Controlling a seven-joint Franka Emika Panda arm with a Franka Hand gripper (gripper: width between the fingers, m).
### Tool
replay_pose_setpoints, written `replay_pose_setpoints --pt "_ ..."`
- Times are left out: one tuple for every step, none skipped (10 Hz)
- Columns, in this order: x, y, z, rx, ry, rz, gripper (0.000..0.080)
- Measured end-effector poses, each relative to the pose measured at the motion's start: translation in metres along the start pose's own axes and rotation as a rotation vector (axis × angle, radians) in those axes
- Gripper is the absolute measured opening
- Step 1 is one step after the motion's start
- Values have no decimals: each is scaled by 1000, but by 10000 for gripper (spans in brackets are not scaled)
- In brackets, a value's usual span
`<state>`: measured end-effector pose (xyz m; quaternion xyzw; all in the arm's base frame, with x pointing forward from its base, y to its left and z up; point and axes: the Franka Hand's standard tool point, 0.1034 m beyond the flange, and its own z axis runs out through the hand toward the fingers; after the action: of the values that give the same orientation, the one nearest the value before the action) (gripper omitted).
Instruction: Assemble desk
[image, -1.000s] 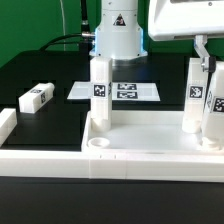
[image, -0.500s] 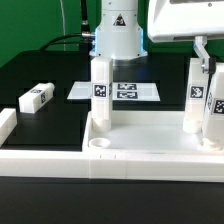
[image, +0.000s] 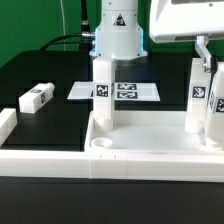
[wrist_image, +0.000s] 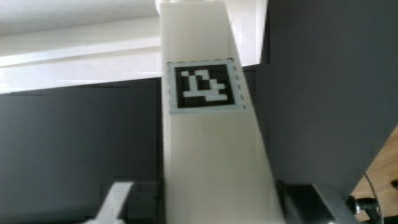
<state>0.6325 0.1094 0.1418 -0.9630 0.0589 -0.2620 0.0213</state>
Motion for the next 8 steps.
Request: replay_pose_setpoints --pt "-3 2 1 -2 7 -5 295" --pt "-5 2 1 -3 4 -6 295" --pt "-4 2 1 -3 4 -6 295" --pt "-1 1 0 -1 0 -5 295" --pt "-2 1 1 -2 -1 -5 295" --pt "-2 1 1 -2 -1 -5 295" --pt "-2 1 1 -2 -1 -5 295" --pt "-2 1 1 -2 -1 -5 295"
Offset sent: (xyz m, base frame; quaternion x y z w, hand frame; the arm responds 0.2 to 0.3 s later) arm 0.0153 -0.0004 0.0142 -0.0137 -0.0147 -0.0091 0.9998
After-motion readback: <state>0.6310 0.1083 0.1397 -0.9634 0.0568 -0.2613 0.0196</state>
